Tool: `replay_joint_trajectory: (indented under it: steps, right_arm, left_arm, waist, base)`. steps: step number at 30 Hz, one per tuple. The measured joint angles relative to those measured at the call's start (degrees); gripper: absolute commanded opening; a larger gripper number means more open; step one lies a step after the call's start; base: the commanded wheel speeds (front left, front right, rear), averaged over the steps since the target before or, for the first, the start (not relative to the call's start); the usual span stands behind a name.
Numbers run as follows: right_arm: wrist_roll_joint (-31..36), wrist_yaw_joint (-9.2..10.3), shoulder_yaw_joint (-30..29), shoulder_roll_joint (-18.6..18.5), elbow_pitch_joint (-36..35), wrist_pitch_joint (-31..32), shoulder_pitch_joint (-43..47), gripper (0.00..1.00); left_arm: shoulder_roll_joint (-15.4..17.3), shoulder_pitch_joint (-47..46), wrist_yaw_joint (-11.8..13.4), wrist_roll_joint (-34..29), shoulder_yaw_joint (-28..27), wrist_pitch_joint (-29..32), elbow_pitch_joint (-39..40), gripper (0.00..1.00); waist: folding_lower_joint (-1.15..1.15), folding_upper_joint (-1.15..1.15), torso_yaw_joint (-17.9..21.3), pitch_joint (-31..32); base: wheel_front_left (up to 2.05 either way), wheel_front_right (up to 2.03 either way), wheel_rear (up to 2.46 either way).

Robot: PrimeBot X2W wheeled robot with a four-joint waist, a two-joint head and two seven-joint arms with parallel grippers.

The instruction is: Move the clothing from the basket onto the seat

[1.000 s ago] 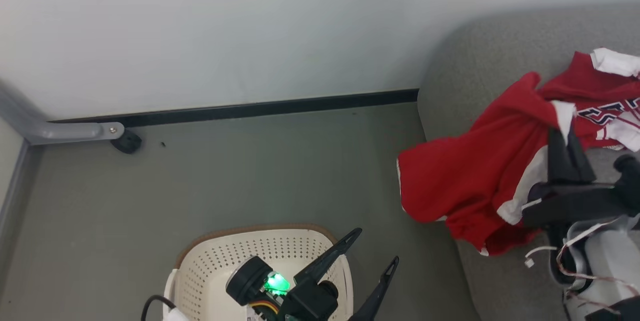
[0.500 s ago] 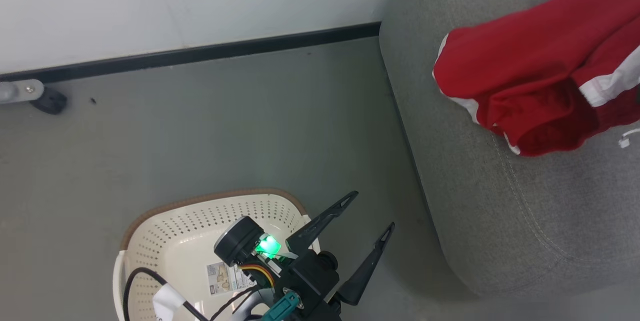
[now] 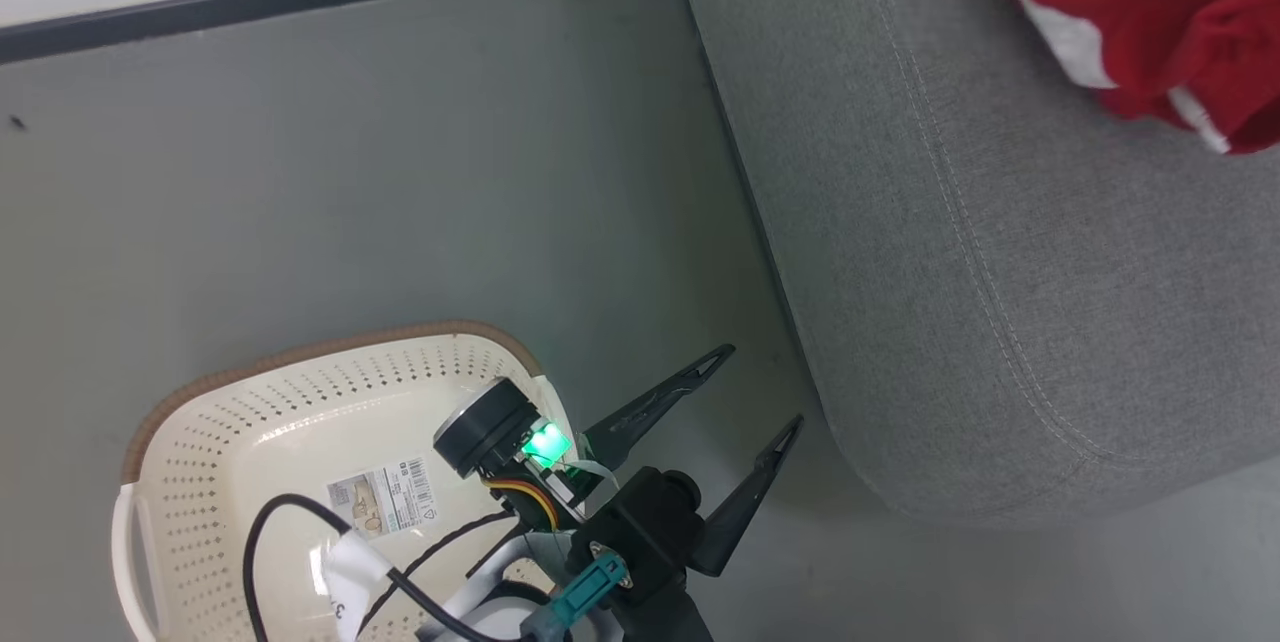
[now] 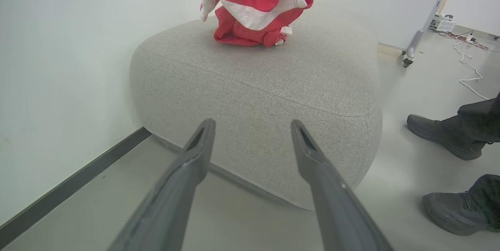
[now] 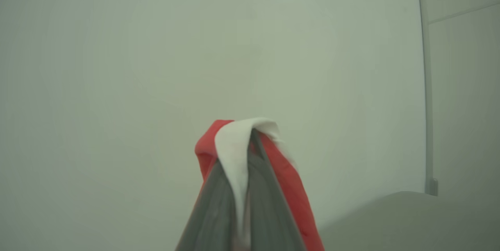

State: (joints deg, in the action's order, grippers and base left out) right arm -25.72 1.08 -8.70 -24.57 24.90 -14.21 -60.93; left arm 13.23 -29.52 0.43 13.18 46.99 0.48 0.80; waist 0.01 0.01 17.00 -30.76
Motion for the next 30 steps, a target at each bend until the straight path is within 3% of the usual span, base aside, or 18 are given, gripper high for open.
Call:
replay_joint_trajectory:
  steps: [8, 14, 19, 30]
  right_arm:
    - [1.2, 0.02, -1.5, -7.6, 6.9, -0.1, -10.7, 0.0]
    - [3.5, -0.05, 0.3, -9.1, 10.9, -0.1, -12.7, 0.0]
    - [4.1, -0.59, 2.5, -7.3, 15.2, -0.1, -12.2, 0.0]
    - [2.4, -1.32, 3.7, 1.7, 26.4, -0.1, -4.5, 0.0]
  left_arm:
    - [-1.0, -1.7, -1.0, -0.3, 1.4, 0.9, -0.1, 1.0]
    - [-1.2, -2.2, -1.0, -0.7, 1.3, 0.9, -0.1, 1.0]
    - [-1.2, -3.0, -0.9, -0.8, 1.0, 0.9, -0.1, 1.0]
    - [-1.1, -4.0, -0.9, -0.8, 0.3, -0.1, -1.2, 1.0]
  waist:
    - [0.0, 0.0, -0.1, -3.6]
    - [-0.01, 0.0, -1.9, -5.5]
    - [-0.01, 0.0, -2.9, -7.1]
    - [-0.01, 0.0, -3.3, -8.2]
  base:
    - [0.0, 0.0, 0.0]
    - [0.0, 0.0, 0.0]
    - [0.0, 0.0, 0.0]
    - [0.0, 0.0, 0.0]
